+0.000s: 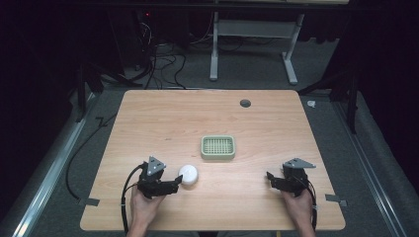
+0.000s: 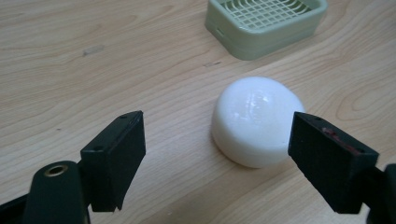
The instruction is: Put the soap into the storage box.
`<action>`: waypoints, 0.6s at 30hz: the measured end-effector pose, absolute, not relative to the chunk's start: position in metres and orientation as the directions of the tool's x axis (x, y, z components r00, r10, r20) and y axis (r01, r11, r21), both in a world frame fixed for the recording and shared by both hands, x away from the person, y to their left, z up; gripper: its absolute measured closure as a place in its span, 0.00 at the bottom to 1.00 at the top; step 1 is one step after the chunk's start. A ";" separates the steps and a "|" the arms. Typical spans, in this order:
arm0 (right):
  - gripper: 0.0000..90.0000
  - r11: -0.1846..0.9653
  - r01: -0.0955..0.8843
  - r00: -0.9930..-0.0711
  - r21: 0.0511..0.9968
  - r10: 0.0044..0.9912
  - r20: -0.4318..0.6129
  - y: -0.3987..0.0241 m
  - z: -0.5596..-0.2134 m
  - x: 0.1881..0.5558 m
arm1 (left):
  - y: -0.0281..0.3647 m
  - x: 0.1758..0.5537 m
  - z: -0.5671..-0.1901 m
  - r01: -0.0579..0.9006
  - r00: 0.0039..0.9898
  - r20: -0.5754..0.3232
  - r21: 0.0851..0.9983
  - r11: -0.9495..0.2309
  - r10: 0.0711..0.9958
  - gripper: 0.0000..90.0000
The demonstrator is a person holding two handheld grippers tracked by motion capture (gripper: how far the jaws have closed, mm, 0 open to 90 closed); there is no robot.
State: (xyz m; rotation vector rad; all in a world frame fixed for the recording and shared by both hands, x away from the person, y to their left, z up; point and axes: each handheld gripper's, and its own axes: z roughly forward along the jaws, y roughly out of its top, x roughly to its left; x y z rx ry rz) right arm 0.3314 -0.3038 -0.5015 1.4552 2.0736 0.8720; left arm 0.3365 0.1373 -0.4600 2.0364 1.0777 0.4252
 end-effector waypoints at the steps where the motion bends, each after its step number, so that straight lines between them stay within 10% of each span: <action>1: 0.31 0.240 0.651 -0.336 0.721 0.942 -0.010 -0.303 -0.502 0.331 | 0.135 0.336 -0.461 0.548 0.590 -0.061 0.762 -0.344 0.805 0.22; 18: 0.31 0.241 0.650 -0.340 0.721 0.940 -0.008 -0.304 -0.502 0.331 | 0.105 0.345 -0.475 0.560 0.631 -0.052 0.721 -0.408 0.774 0.18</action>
